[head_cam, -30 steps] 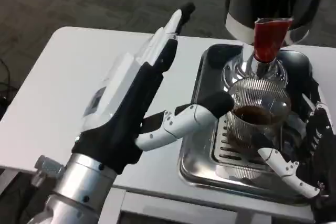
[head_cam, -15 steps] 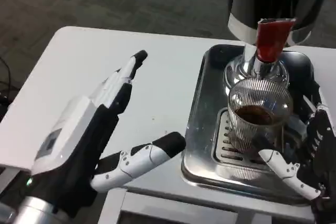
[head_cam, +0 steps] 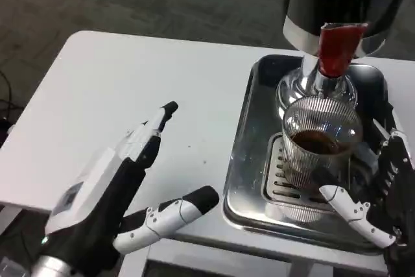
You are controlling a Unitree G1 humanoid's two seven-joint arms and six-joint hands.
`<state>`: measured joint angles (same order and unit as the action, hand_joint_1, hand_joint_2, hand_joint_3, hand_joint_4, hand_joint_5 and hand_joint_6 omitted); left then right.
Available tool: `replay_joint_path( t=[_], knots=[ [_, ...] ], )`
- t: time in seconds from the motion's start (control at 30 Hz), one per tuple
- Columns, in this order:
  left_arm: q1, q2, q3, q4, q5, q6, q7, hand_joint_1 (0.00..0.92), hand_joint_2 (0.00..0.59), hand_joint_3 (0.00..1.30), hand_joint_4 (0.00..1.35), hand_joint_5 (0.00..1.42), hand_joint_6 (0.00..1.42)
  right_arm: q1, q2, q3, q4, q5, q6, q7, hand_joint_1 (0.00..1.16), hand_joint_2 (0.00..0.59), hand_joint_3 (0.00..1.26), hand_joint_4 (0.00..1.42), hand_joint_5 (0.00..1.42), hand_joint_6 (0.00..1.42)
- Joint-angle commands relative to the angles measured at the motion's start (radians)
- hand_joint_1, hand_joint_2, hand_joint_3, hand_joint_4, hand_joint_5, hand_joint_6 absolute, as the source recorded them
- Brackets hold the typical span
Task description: Grasp the cup under the faucet to collect the drink, then remove the cup.
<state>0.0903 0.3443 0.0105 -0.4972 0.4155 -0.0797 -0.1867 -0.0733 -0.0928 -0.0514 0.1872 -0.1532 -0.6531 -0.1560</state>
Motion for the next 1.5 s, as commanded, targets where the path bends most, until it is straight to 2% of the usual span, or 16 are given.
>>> replay_joint_path(
  t=[0.03, 0.5, 0.7, 1.07, 1.5],
  knots=[
    [-0.019, -0.006, -0.026, 0.021, 0.026, -0.01, 0.018, 0.0, 0.048, 0.0, 0.0, 0.0, 0.0, 0.017, -0.006, 0.014, -0.001, -0.015, 0.007, 0.018, 0.75, 0.176, 0.06, 0.17, 0.18, 0.26],
    [0.002, -0.019, -0.034, -0.009, 0.026, -0.009, 0.017, 0.0, 0.048, 0.0, 0.0, 0.0, 0.0, 0.026, -0.038, 0.016, -0.045, -0.039, 0.031, 0.019, 0.72, 0.162, 0.06, 0.17, 0.18, 0.2],
    [0.003, -0.027, -0.041, -0.024, 0.031, -0.002, 0.014, 0.0, 0.048, 0.0, 0.0, 0.0, 0.0, -0.004, -0.064, 0.007, -0.043, -0.042, 0.031, 0.028, 0.73, 0.163, 0.06, 0.17, 0.18, 0.2],
    [0.007, -0.036, -0.046, -0.047, 0.039, 0.011, 0.009, 0.0, 0.049, 0.0, 0.0, 0.0, 0.0, -0.095, -0.108, -0.011, 0.042, -0.012, 0.036, 0.061, 0.74, 0.153, 0.06, 0.15, 0.16, 0.19],
    [-0.07, -0.024, -0.055, -0.111, 0.042, 0.066, -0.023, 0.0, 0.05, 0.0, 0.0, 0.0, 0.0, -0.101, -0.102, -0.004, 0.058, 0.002, 0.035, 0.074, 0.73, 0.157, 0.06, 0.16, 0.16, 0.18]
  ],
)
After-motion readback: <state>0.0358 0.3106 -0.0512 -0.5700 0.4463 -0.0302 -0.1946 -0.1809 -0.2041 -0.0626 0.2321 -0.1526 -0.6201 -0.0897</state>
